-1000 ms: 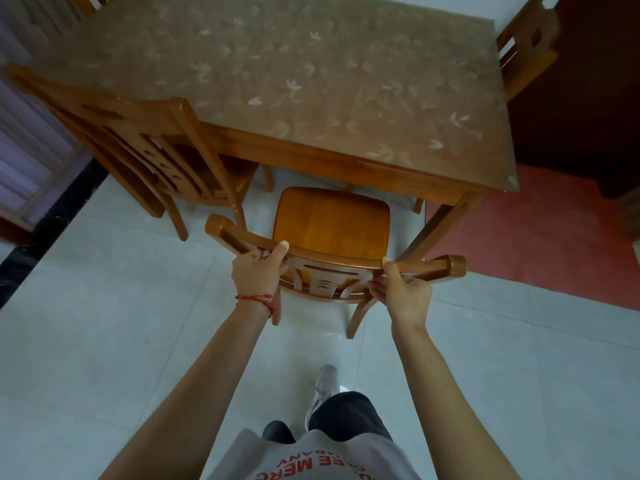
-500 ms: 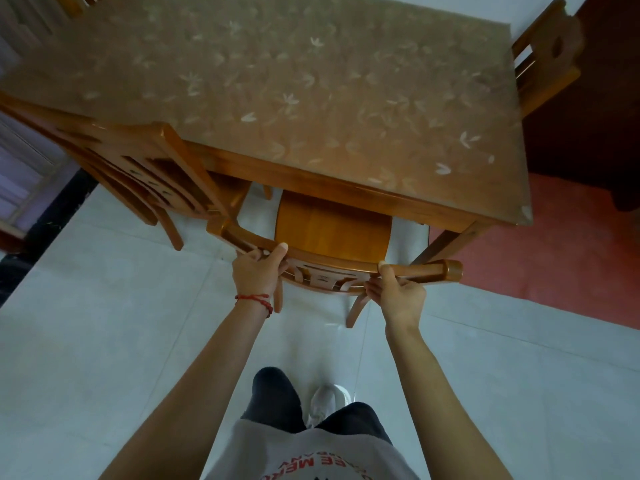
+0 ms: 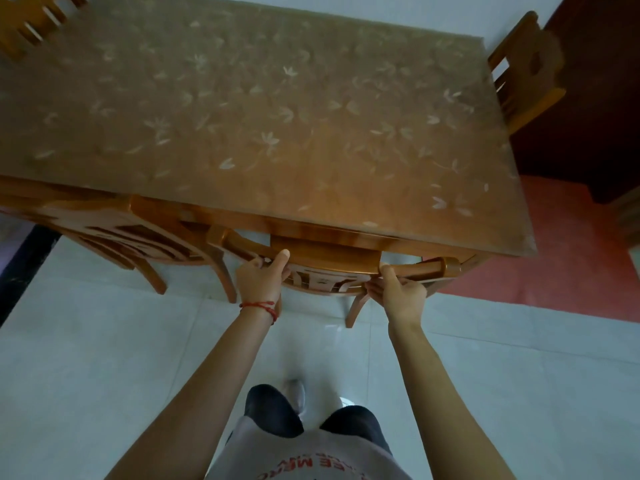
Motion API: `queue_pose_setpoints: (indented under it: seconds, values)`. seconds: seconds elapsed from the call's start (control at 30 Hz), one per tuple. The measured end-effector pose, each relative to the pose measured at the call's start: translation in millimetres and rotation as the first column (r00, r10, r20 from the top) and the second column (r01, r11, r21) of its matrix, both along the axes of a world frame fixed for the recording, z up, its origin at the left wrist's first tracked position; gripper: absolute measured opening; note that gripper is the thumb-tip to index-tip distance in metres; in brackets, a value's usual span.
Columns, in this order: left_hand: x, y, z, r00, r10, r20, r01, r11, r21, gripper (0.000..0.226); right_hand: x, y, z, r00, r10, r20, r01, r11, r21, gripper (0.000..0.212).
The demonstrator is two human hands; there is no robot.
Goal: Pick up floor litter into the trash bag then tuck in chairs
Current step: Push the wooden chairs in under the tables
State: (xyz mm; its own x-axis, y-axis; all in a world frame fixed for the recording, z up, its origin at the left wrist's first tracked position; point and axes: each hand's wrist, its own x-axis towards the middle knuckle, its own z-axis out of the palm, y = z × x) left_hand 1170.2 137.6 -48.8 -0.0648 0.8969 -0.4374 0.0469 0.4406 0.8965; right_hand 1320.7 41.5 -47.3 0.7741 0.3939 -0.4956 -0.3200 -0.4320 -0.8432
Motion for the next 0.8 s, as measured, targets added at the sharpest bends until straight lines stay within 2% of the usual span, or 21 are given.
queue_pose_setpoints:
  seconds: [0.23, 0.8]
  values:
    - [11.8, 41.1, -6.3, 0.999, -0.011, -0.037, 0.011, 1.0, -0.011, 0.026, 11.5, 34.0, -3.6, 1.0, -0.012, 0.004, 0.012, 1.0, 0.001, 0.024]
    - [12.3, 37.9, -2.8, 1.0, -0.003, -0.021, 0.004, 1.0, 0.009, 0.024, 13.1, 34.6, -4.4, 1.0, 0.023, 0.011, -0.023, 1.0, -0.007, 0.022]
